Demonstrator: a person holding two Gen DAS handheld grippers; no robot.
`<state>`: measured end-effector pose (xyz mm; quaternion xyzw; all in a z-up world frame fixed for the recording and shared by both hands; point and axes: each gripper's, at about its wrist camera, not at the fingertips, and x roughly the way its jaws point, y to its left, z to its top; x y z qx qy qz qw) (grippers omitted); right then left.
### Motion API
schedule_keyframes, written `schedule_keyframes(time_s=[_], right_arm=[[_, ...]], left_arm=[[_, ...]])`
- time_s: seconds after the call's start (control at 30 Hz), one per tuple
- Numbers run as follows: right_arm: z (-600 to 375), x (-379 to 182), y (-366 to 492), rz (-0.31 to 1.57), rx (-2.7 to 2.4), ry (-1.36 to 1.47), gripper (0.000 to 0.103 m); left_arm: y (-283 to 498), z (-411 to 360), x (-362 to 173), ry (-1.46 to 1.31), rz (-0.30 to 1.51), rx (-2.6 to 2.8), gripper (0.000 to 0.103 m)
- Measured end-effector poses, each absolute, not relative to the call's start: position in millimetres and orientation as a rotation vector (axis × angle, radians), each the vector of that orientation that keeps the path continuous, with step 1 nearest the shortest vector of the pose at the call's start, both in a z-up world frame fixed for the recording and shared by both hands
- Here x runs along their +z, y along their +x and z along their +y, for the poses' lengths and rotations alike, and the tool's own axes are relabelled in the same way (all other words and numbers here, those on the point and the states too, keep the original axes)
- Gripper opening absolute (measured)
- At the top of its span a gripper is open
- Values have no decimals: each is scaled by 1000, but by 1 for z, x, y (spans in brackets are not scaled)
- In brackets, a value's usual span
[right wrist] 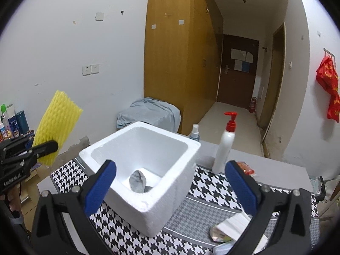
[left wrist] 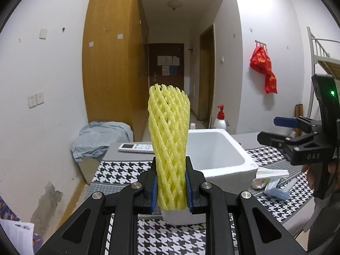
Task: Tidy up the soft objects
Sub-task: 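Lower the yellow net into the white foam box and open the left tool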
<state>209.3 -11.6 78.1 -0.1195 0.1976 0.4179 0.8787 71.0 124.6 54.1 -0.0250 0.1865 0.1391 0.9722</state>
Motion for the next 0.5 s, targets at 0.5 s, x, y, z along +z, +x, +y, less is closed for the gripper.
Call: schedule_keyframes(time_s=[0.5], right_arm=[[-50, 68, 205, 417, 817, -206, 103]], left_arm=[[106, 118, 70, -33, 408, 169, 22]])
